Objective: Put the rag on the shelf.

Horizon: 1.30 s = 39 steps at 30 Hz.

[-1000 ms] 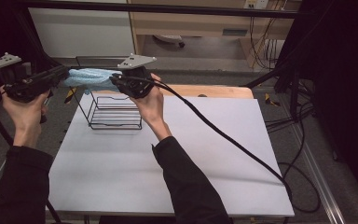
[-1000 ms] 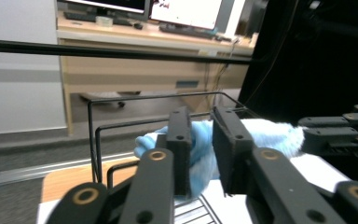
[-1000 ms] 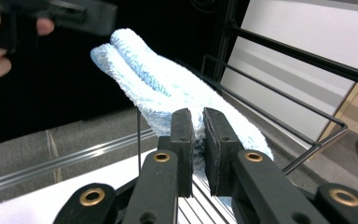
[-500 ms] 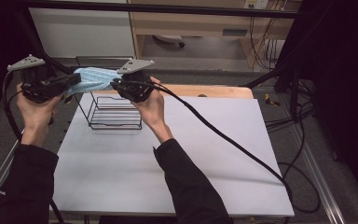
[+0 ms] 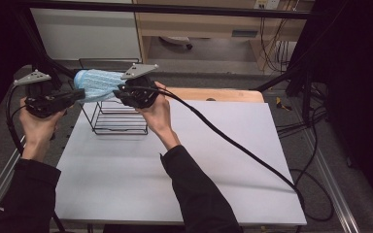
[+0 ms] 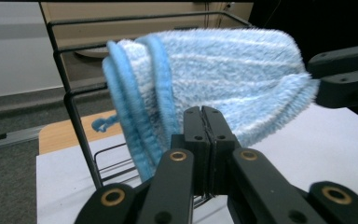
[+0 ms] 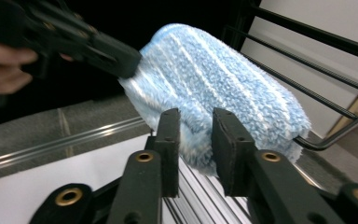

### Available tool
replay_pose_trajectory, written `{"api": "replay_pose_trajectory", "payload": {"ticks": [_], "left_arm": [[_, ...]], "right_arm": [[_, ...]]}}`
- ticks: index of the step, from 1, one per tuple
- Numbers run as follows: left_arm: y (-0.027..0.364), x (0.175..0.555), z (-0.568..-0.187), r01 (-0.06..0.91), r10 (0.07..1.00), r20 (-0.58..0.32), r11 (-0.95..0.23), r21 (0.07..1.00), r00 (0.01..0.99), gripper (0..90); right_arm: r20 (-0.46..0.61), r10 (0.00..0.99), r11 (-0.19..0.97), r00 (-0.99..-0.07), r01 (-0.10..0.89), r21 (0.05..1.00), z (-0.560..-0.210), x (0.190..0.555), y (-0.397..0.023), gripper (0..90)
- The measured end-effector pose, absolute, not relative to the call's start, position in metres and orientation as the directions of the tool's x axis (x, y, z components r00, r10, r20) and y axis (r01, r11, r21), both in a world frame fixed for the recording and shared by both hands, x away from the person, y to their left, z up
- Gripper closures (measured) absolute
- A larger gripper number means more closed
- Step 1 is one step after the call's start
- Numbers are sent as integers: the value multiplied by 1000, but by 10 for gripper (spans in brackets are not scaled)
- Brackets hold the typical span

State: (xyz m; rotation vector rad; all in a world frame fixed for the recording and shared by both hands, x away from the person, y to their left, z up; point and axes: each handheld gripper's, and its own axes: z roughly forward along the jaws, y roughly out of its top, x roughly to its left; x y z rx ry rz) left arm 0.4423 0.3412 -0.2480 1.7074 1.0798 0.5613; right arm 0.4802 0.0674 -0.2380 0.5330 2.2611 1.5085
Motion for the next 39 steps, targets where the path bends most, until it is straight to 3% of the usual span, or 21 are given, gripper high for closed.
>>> {"api": "replay_pose_trajectory", "payload": {"ticks": [4, 11, 14, 28, 39], "left_arm": [[343, 444, -254, 400, 862, -119, -102, 911, 493, 890], [343, 445, -264, 402, 860, -110, -117, 908, 498, 891], [343, 445, -268, 403, 859, -107, -122, 907, 501, 891], [335, 456, -282, 394, 874, -100, -110, 912, 476, 892], [339, 442, -262, 364, 859, -100, -105, 925, 502, 811]], "right_arm": [[-70, 501, 328, -863, 114, 938, -235, 479, 67, 685], [-36, 506, 362, -862, 174, 916, -246, 484, 70, 876], [-21, 521, 364, -853, 200, 910, -253, 488, 70, 900], [-23, 570, 351, -821, 218, 911, -277, 499, 69, 895], [-25, 527, 322, -849, 173, 931, -264, 486, 66, 775]]}}
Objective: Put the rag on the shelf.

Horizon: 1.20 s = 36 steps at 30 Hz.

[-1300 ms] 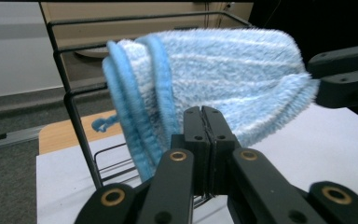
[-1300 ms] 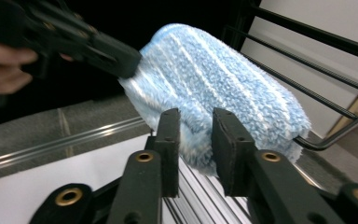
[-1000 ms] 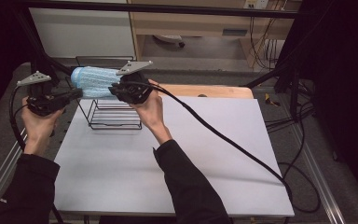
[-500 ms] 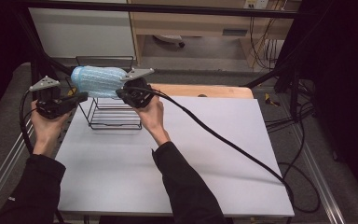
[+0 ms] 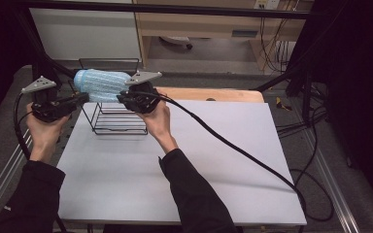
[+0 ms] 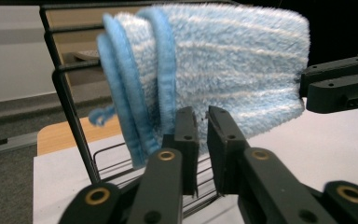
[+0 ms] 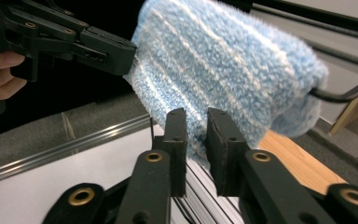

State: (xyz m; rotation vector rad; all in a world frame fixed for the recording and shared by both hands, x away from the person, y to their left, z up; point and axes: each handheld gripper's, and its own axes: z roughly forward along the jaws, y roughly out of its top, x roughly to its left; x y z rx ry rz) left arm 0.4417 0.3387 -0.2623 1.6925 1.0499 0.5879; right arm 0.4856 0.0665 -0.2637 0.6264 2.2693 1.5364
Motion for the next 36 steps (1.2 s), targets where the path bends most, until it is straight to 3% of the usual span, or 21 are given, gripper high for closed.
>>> {"api": "replay_pose_trajectory", "payload": {"ticks": [6, 12, 23, 31, 36], "left_arm": [[339, 435, -255, 356, 850, -103, -105, 928, 517, 690], [340, 428, -253, 358, 848, -99, -111, 927, 520, 459], [339, 414, -263, 367, 841, -68, -160, 916, 536, 250], [331, 406, -280, 377, 834, -61, -180, 909, 548, 118], [328, 401, -293, 381, 830, -67, -181, 907, 553, 92]], "right_arm": [[-20, 517, 313, -856, 167, 935, -253, 479, 60, 622], [-1, 524, 308, -852, 188, 933, -244, 472, 51, 412], [-1, 560, 318, -828, 213, 924, -245, 461, 11, 134], [37, 583, 295, -812, 254, 921, -249, 453, -28, 52], [51, 608, 280, -792, 274, 920, -255, 448, -57, 35]]}}
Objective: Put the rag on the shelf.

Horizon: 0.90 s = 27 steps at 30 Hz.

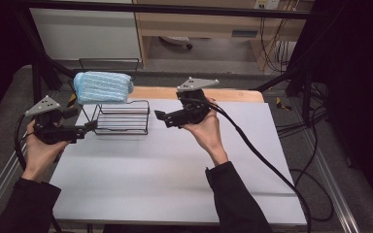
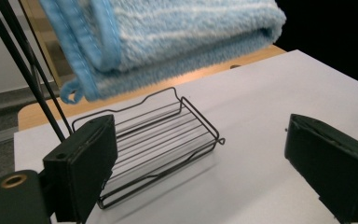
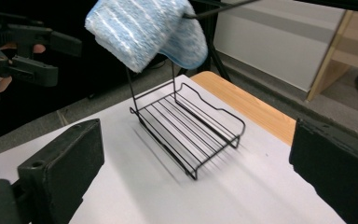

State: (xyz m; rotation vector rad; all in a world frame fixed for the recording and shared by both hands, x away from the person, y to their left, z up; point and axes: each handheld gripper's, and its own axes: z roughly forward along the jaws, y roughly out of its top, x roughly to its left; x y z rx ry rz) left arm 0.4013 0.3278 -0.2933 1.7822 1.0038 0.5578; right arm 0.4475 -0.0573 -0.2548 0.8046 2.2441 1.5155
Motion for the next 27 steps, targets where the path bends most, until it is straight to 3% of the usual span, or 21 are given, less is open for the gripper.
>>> {"api": "replay_pose_trajectory", "payload": {"ticks": [12, 27], "left_arm": [[315, 388, -333, 407, 816, -85, -191, 893, 571, 93], [293, 376, -393, 444, 807, -76, -240, 864, 585, 96]], "right_arm": [[106, 654, 214, -749, 318, 924, -280, 423, -134, 21], [166, 694, 218, -700, 425, 879, -357, 397, -205, 3]]}}
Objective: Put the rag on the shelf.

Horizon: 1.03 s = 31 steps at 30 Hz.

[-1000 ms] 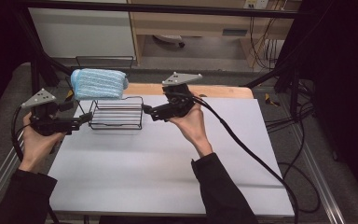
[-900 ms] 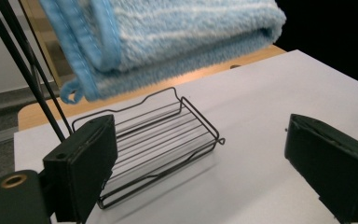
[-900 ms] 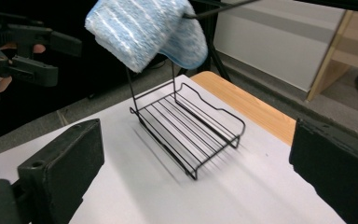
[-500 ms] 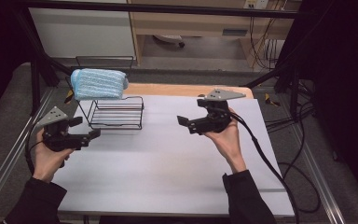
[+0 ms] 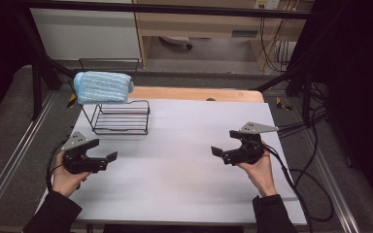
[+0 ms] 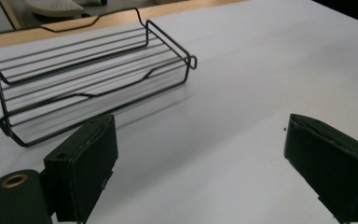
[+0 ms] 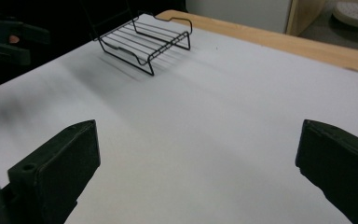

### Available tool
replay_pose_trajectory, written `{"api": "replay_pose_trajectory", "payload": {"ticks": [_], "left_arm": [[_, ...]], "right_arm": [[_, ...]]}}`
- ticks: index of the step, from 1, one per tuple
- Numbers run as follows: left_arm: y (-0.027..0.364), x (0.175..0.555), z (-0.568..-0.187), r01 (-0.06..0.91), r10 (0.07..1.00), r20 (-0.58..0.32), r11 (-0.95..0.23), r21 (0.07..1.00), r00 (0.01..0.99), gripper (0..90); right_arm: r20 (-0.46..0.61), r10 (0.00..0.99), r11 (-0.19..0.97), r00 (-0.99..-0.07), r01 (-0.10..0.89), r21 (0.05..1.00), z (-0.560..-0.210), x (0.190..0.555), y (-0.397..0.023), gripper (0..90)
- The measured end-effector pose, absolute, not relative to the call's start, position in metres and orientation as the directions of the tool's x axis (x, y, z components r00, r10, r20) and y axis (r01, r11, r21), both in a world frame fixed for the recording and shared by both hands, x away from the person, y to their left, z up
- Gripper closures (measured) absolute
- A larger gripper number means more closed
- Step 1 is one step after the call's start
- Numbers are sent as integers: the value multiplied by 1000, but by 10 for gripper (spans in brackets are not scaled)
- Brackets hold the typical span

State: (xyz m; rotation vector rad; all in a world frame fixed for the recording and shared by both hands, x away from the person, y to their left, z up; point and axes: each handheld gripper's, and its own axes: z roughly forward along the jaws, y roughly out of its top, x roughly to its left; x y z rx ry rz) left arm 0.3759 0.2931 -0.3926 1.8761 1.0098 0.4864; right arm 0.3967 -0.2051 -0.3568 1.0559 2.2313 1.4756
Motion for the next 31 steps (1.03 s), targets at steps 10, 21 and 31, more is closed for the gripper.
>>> {"api": "replay_pose_trajectory", "payload": {"ticks": [10, 21, 31], "left_arm": [[290, 371, -422, 470, 782, -85, -280, 837, 618, 96], [291, 368, -438, 481, 775, -86, -297, 825, 626, 96], [291, 364, -442, 479, 768, -78, -314, 819, 636, 96]], "right_arm": [[215, 718, 203, -662, 494, 846, -413, 380, -244, 4], [225, 734, 202, -641, 521, 829, -444, 363, -274, 4], [211, 737, 214, -642, 518, 828, -448, 360, -277, 4]]}}
